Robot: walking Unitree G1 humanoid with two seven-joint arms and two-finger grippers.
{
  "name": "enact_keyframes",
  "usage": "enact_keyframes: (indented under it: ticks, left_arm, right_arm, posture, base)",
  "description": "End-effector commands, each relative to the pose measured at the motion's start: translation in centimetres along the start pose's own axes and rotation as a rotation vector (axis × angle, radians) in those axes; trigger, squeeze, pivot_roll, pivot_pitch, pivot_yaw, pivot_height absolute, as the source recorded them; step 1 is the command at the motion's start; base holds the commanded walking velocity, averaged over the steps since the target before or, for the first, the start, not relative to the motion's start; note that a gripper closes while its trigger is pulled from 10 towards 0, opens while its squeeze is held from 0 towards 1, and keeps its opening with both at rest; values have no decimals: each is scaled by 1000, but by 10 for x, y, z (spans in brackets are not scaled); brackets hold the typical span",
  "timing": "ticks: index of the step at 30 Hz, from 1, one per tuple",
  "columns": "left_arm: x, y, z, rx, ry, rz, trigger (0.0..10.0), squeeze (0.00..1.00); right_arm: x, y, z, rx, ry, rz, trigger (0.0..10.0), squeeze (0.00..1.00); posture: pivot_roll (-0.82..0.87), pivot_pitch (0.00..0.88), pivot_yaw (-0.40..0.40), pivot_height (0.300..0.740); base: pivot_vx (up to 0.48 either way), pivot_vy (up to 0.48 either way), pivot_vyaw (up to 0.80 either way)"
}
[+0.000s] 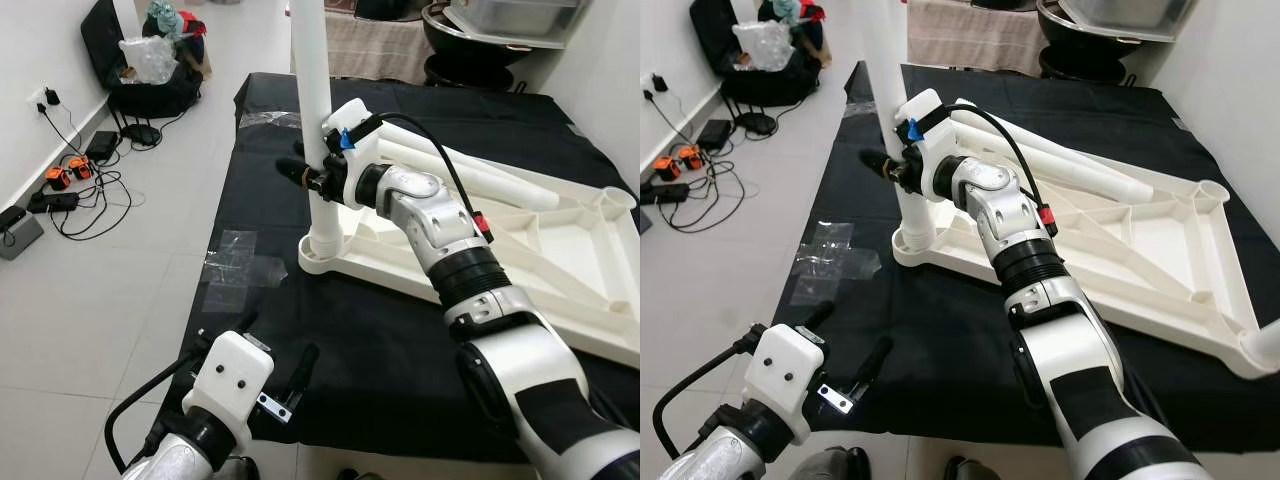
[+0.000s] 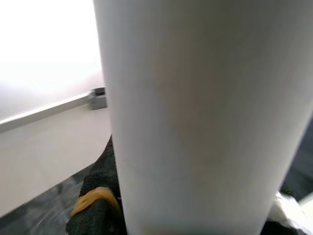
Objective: Building children table
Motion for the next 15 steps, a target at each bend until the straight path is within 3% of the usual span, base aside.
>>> enact_keyframes:
  ticks: [1,3,5,6,8,9,14,15]
  left_arm:
    - [2,-4,1,-16,-9,3,10000,0]
    - [2,-4,1,-17,-9,4,10000,0]
    - [2,-5,2,-18,-9,4,10000,0]
    - [2,-5,2,-18,-9,4,10000,0]
    - [3,-5,1,-17,-9,5,10000,0]
    - [3,-5,1,-16,-9,5,10000,0]
    - [3,-5,1,-16,-9,4,10000,0]
    - [3,-5,0,-14,-7,3,10000,0]
  right_arm:
    - [13,-42,5,-144,-92,-72,10000,0]
    - [15,-39,4,-113,-123,-94,10000,0]
    - [12,-16,1,29,-101,-150,10000,0]
    - [12,-16,1,29,-101,-150,10000,0]
    - [5,33,4,307,-18,-259,10000,0]
    - [5,47,8,385,5,-279,10000,0]
    - [5,59,10,445,-4,-294,10000,0]
    - [5,65,11,456,-22,-255,10000,0]
  posture:
    - [126,227,-94,740]
    - [126,227,-94,740]
    - [125,222,-90,740]
    - [125,222,-90,740]
    - [125,222,-90,740]
    - [125,222,-90,740]
    - [123,215,-92,740]
    - [120,209,-89,740]
  base:
    - [0,0,0]
    - [0,0,0]
    - [0,0,0]
    - [0,0,0]
    - [0,0,0]
    - [0,0,0]
    - [0,0,0]
    - [0,0,0]
Point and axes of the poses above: a point about 5 cm out from each wrist's last joint towards the gripper, its own z axis pointing back from the gripper into the wrist, its own y axis along the axis of the wrist's last joint, x = y × z, the point moved 2 cm from there along -z, pointing out of the wrist towards the gripper, and after that the axes turned 11 degrees about -z, right-handed, at the moved point
